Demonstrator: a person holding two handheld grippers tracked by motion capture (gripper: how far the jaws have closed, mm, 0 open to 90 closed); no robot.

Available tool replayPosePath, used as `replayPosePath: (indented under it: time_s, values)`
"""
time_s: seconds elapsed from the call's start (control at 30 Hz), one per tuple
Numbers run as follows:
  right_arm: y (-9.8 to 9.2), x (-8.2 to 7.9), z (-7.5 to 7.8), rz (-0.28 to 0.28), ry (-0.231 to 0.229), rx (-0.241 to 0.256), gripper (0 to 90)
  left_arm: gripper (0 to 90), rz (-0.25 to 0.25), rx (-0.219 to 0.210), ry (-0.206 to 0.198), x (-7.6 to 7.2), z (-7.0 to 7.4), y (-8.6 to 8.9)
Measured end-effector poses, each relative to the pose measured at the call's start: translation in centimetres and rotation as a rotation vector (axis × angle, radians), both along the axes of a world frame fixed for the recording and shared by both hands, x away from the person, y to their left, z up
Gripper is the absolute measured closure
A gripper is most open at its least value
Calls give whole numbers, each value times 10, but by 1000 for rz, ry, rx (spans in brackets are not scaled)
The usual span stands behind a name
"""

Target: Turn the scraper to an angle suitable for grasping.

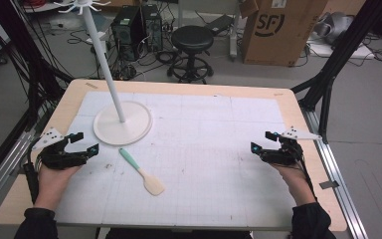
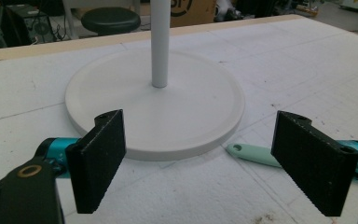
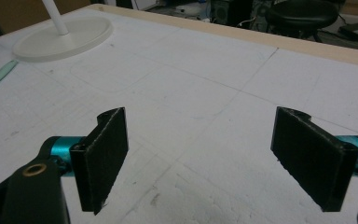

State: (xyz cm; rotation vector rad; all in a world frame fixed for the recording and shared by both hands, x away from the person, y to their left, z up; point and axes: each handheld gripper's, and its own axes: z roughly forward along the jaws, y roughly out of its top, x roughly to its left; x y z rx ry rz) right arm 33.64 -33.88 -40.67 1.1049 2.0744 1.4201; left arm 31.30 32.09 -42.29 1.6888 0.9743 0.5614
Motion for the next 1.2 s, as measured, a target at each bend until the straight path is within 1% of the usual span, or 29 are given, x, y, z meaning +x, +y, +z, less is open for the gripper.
replayPosePath:
  time_s: [0.3, 0.33, 0.37, 0.4, 0.43, 0.47, 0.5, 0.53, 0.57, 0.6, 0.63, 0.67, 0.7, 0.73, 0.77, 0.8, 0.83, 0.87, 0.9, 0.93, 1.0, 1.03, 1.07, 1.1, 1.13, 1.17, 1.2]
  values:
    - [4, 1, 3, 8, -9, 2, 182, 184, -4, 6, 4, -3, 0, 1]
    - [9, 3, 5, 22, -12, 3, 182, 184, -1, 0, 5, -3, 0, 1]
    - [9, 3, 5, 22, -12, 3, 182, 184, -2, -3, 5, -4, 0, 2]
    - [16, 4, 8, 43, -20, 4, 183, 184, 2, -8, 7, -4, 0, 2]
    - [16, 4, 8, 43, -20, 4, 183, 184, 4, -11, 8, -5, 0, 3]
    - [21, 6, 11, 53, -17, 4, 183, 185, 6, -11, 7, -5, 0, 3]
    - [34, 9, 15, 78, -17, 2, 184, 185, 6, -13, 8, -5, 1, 3]
    - [34, 9, 15, 78, -17, 2, 184, 185, 8, -15, 5, -6, 1, 4]
    - [49, 12, 18, 112, -18, -5, 191, 185, 8, -16, 4, -6, 1, 3]
    - [49, 12, 18, 112, -18, -5, 191, 185, 9, -15, 4, -6, 1, 3]
    - [58, 14, 19, 129, -16, -8, 193, 185, 8, -15, 4, -6, 1, 3]
    - [75, 18, 22, 164, -10, -14, 194, 185, 7, -14, 5, -6, 2, 3]
    - [75, 18, 22, 164, -10, -14, 194, 185, 7, -13, 5, -7, 2, 3]
    - [84, 20, 23, 183, -3, -14, 200, 185, 7, -13, 7, -7, 2, 2]
    - [102, 24, 25, 222, -10, -9, 225, 190, 3, -9, 10, -7, 2, 2]
    - [102, 24, 25, 222, -10, -9, 225, 190, 0, -4, 6, -7, 2, 2]
    - [112, 26, 26, 244, -7, -16, 229, 192, -2, -5, 1, -8, 3, 1]
    - [121, 28, 27, 259, 0, -25, 233, 194, -6, -4, -2, -8, 3, 0]
    - [140, 32, 28, 294, 9, -39, 243, 195, -8, -4, -4, -8, 4, -1]
    - [140, 32, 28, 294, 9, -39, 243, 195, -11, -2, -7, -9, 4, -1]
    - [158, 35, 29, 323, 15, -44, 248, 195, -17, 4, -7, -9, 4, -1]
    - [174, 37, 30, 347, 24, -50, 261, 195, -19, 3, -4, -9, 4, -1]
    - [174, 37, 30, 347, 24, -50, 261, 195, -17, 3, -3, -9, 4, -1]
    - [185, 38, 30, 364, 28, -52, 271, 195, -14, 2, -2, -9, 4, -1]
    - [202, 39, 30, 389, 39, -58, 287, 195, -13, 2, -3, -10, 4, -1]
    - [202, 39, 30, 389, 39, -58, 287, 195, -15, 5, -6, -10, 4, 0]
    - [218, 41, 28, 415, 54, -72, 300, 195, -13, 6, -6, -10, 4, 0]
